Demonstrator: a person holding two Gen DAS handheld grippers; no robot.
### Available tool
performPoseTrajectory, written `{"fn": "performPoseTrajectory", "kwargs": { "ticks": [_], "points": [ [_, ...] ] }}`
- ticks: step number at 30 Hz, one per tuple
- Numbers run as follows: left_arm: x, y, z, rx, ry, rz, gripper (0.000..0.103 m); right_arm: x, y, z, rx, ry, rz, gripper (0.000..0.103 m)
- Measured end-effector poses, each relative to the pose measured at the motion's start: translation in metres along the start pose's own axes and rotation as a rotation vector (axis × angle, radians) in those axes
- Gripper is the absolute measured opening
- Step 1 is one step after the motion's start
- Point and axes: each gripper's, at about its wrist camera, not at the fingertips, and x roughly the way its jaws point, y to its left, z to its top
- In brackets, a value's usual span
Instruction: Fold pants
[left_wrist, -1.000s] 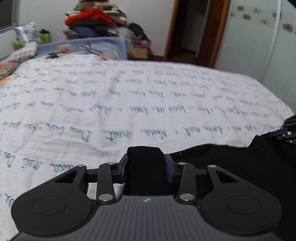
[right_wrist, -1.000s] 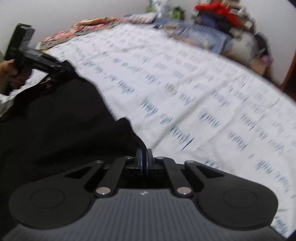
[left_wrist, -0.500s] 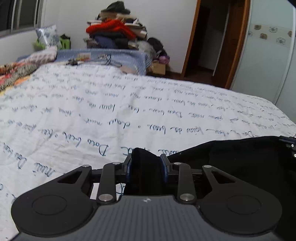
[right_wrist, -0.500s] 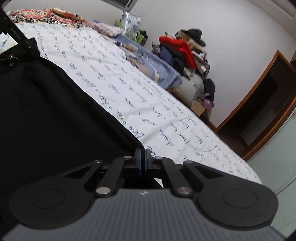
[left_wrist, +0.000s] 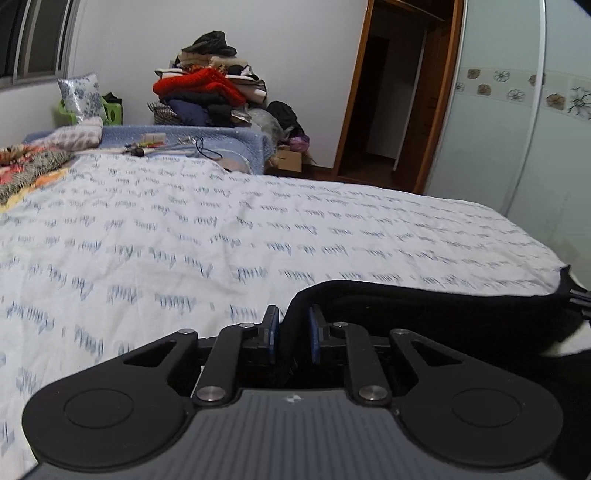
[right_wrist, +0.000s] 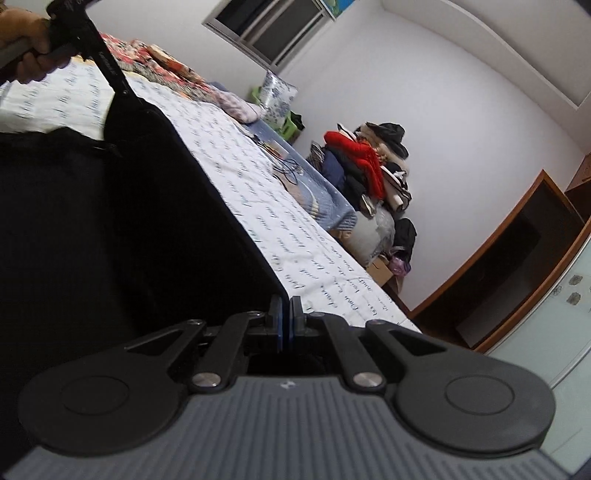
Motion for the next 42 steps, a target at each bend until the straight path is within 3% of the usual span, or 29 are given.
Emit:
{"fn": "performPoseTrajectory", "kwargs": {
  "ticks": [10, 15, 18, 20, 22, 23, 25, 27, 30, 34, 36, 37, 42],
  "points": [
    [-0.061, -0.011, -0.068, -0.080, 0.052, -0.051, 0.015, -0.087, 0.042, -0.011, 0.013, 0.000, 0.073, 0.000],
    [-0.072, -0.012, -0.075, -0.174, 0.096, -0.051, 0.017, -0.094, 0.057, -0.018, 0.022, 0.040, 0.094, 0.000],
    [-0.072, -0.009, -0.072, -0.212, 0.101, -0.036, 0.020, -0.091, 0.067, -0.011, 0.013, 0.022, 0.104, 0.005],
    [-0.068, -0.006, -0.071, -0.244, 0.114, -0.019, 0.025, -0.084, 0.083, -0.002, -0.041, 0.006, 0.101, 0.022],
    [-0.066, -0.001, -0.072, -0.293, 0.135, 0.003, 0.036, -0.075, 0.098, 0.008, -0.071, -0.017, 0.107, 0.034],
    [-0.066, 0.003, -0.073, -0.322, 0.137, 0.008, 0.041, -0.065, 0.105, 0.018, -0.093, -0.038, 0.111, 0.034],
    [-0.071, 0.011, -0.076, -0.386, 0.126, 0.031, 0.073, -0.051, 0.126, 0.037, -0.151, -0.074, 0.125, 0.035],
    [-0.081, 0.018, -0.078, -0.437, 0.095, 0.058, 0.076, -0.041, 0.147, 0.055, -0.190, -0.111, 0.148, 0.037],
    [-0.090, 0.021, -0.079, -0.461, 0.110, 0.038, 0.076, -0.014, 0.176, 0.077, -0.232, -0.133, 0.188, 0.039],
    [-0.094, 0.016, -0.084, -0.540, 0.156, -0.037, 0.076, 0.020, 0.213, 0.087, -0.337, -0.117, 0.148, 0.036],
    [-0.093, 0.010, -0.086, -0.591, 0.154, -0.081, 0.076, 0.030, 0.222, 0.089, -0.345, -0.111, 0.126, 0.023],
    [-0.092, 0.008, -0.087, -0.618, 0.148, -0.101, 0.076, 0.034, 0.222, 0.091, -0.330, -0.100, 0.128, 0.007],
    [-0.072, 0.001, -0.094, -0.824, 0.126, -0.173, 0.077, 0.030, 0.215, 0.093, -0.251, -0.123, 0.111, 0.005]
  ]
}}
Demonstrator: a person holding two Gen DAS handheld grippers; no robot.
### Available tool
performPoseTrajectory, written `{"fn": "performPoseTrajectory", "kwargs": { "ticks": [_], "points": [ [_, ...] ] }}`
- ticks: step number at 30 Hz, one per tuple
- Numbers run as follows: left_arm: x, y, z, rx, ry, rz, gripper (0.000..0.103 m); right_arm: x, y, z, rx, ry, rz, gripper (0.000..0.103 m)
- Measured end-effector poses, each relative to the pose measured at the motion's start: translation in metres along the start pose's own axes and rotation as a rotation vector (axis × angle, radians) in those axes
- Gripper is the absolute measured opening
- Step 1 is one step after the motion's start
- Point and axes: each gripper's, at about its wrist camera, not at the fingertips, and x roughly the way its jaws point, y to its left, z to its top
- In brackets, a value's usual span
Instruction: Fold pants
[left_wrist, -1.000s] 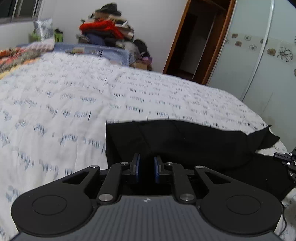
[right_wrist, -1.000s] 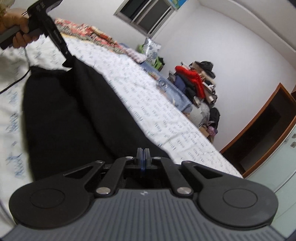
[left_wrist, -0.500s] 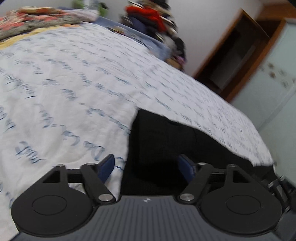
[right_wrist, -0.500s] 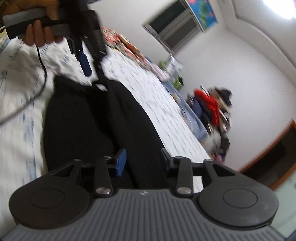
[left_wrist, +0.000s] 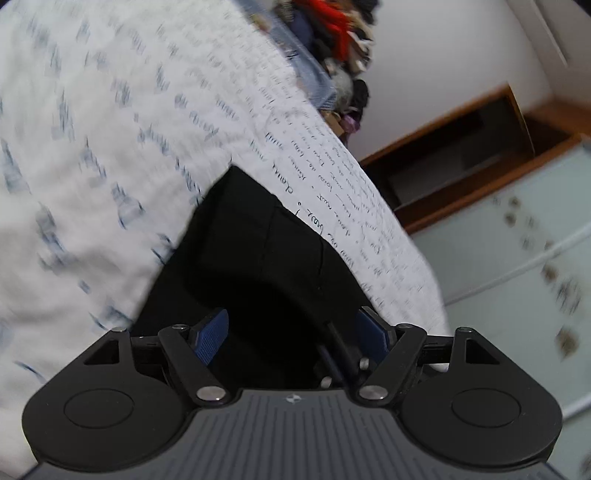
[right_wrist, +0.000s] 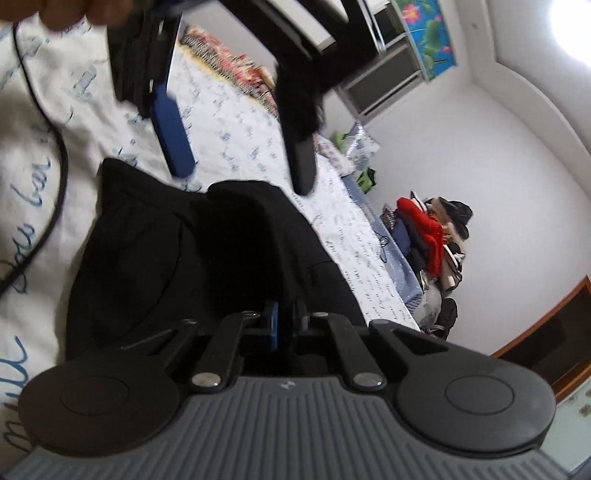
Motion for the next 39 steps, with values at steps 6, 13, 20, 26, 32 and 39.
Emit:
{"fn": "performPoseTrajectory", "kwargs": {
  "ticks": [6, 13, 20, 26, 32, 39],
  "points": [
    [0.026, 0.005, -0.002, -0.163, -0.048, 0.052, 0.078, -0.018, -0.008, -0.009, 0.071, -0.029, -0.007, 0.005],
    [0.029, 0.005, -0.004, -0.164, -0.100, 0.063, 0.020, -0.015, -0.017, -0.011, 0.092, -0.022, 0.006, 0.005],
    [0.020, -0.020, -0.012, 0.044, -0.190, 0.104, 0.012, -0.027, -0.013, -0.020, -0.014, -0.008, -0.043, 0.031],
    [0.022, -0.023, -0.012, 0.080, -0.183, 0.120, 0.012, -0.054, -0.035, -0.077, -0.045, 0.166, -0.199, 0.031],
    [0.019, -0.016, -0.012, 0.035, -0.178, 0.104, 0.013, -0.044, -0.053, -0.134, -0.078, 0.357, -0.282, 0.031],
    [0.019, -0.021, -0.010, 0.060, -0.210, 0.101, 0.013, -0.015, -0.054, -0.144, -0.107, 0.333, -0.241, 0.004]
  ]
}}
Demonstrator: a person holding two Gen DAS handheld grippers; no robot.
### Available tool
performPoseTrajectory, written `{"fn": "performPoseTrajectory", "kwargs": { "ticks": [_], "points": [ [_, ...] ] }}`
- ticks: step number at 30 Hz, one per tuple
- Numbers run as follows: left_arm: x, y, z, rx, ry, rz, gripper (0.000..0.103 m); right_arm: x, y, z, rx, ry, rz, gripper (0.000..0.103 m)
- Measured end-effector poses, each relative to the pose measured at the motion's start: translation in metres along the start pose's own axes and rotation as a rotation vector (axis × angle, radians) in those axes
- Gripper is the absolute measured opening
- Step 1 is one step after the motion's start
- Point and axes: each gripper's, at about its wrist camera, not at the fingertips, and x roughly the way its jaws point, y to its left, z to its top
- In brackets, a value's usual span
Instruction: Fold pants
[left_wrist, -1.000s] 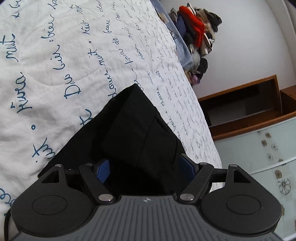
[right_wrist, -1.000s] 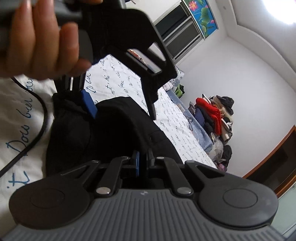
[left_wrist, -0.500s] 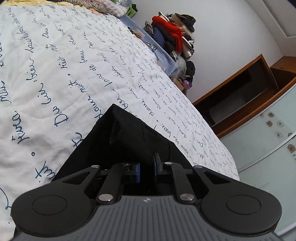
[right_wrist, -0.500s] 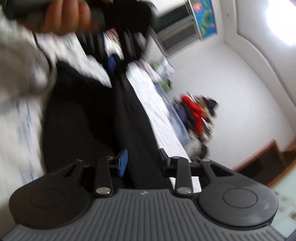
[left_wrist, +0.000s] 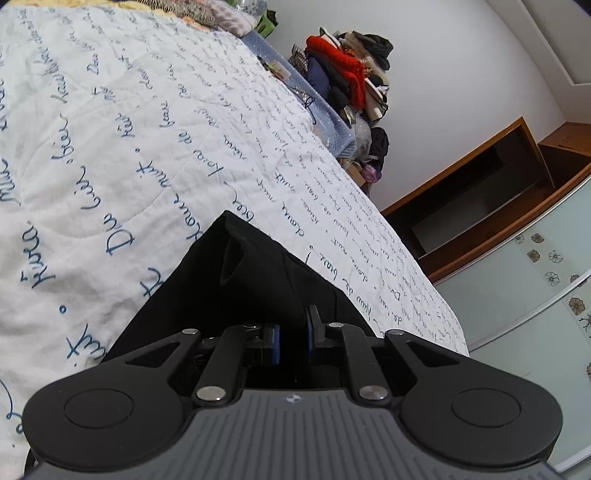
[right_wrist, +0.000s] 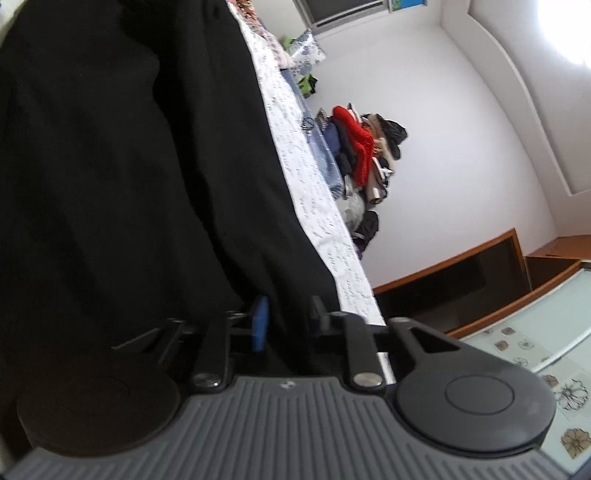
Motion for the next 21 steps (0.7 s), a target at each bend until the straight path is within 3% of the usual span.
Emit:
{"fn": "performPoseTrajectory", "kwargs": {
  "ticks": [1, 8, 13, 15, 17, 19, 21],
  "points": [
    [0.000, 0.000, 0.000, 0.001, -0.001, 0.004, 0.013, 0.004, -0.001, 0.001, 0.012, 0.004, 0.015, 0.000],
    [-0.015, 0.002, 0.001, 0.024, -0.012, -0.014, 0.012, -0.021, -0.005, -0.003, 0.058, -0.010, 0.025, 0.000],
    [-0.019, 0.004, 0.001, 0.039, -0.006, -0.009, 0.012, -0.049, -0.013, -0.006, 0.086, -0.047, 0.080, 0.000],
    [-0.016, 0.006, 0.001, 0.018, 0.004, -0.008, 0.012, -0.047, -0.012, -0.008, 0.055, -0.040, 0.077, 0.008],
    [-0.015, 0.006, 0.001, 0.007, 0.004, -0.013, 0.012, -0.036, -0.002, -0.009, -0.048, -0.017, 0.029, 0.044],
    [-0.016, 0.004, 0.001, 0.012, -0.002, -0.014, 0.012, -0.023, 0.001, -0.011, -0.111, -0.041, -0.037, 0.043],
    [-0.017, 0.004, 0.002, 0.006, -0.003, -0.019, 0.012, -0.013, -0.004, -0.006, -0.075, -0.038, 0.002, 0.041]
  ]
}}
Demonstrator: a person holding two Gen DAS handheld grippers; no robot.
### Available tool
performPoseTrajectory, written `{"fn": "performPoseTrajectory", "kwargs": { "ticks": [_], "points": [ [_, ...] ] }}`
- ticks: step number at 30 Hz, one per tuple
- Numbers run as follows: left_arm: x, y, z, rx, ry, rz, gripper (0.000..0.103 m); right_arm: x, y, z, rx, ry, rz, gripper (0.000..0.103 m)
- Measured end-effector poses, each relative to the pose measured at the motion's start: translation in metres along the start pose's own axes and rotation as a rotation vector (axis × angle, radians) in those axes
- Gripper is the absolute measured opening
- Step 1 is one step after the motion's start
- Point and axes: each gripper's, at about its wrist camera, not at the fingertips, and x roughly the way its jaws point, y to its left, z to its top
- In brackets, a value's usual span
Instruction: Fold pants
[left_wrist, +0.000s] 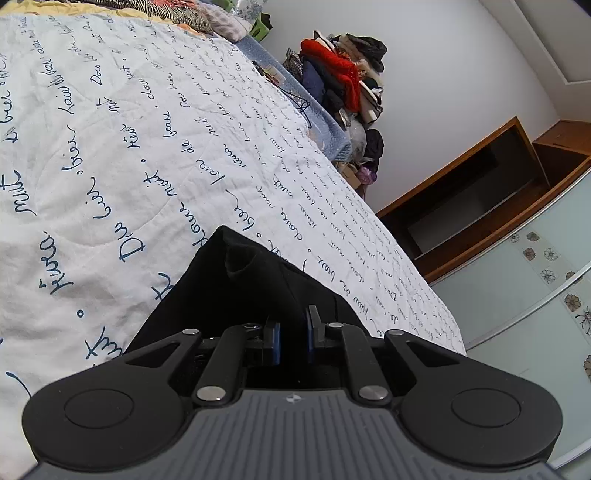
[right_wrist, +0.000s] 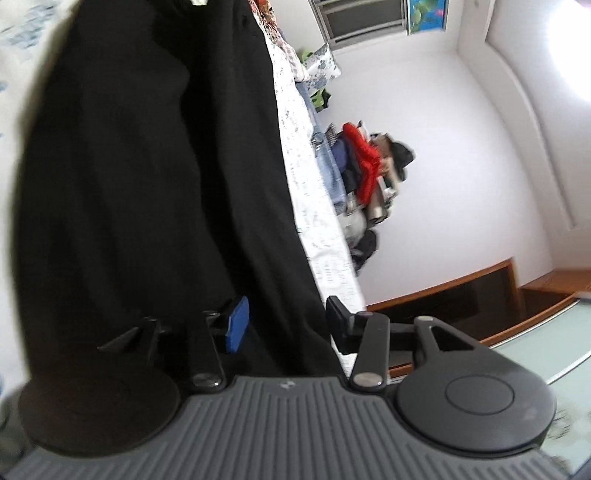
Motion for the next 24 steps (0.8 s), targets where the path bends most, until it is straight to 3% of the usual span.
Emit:
{"fn": "performPoseTrajectory", "kwargs": {
  "ticks": [3, 7, 15, 24],
  "points": [
    [-0.001, 0.000, 0.002, -0.011, -0.002, -0.006, 0.012, 0.013, -0.005, 0.006, 0.020, -0.005, 0.024, 0.034],
    [-0.003, -0.003, 0.002, -0.001, -0.011, -0.005, 0.012, 0.021, -0.001, 0.010, 0.008, -0.004, 0.036, 0.001],
    [-0.011, 0.000, 0.000, 0.053, -0.009, 0.035, 0.012, -0.001, -0.012, 0.001, 0.056, -0.024, 0.055, 0.001],
    [-0.028, 0.017, -0.012, 0.085, 0.037, 0.086, 0.012, -0.037, -0.003, 0.003, 0.007, -0.049, 0.113, 0.001]
  ]
}}
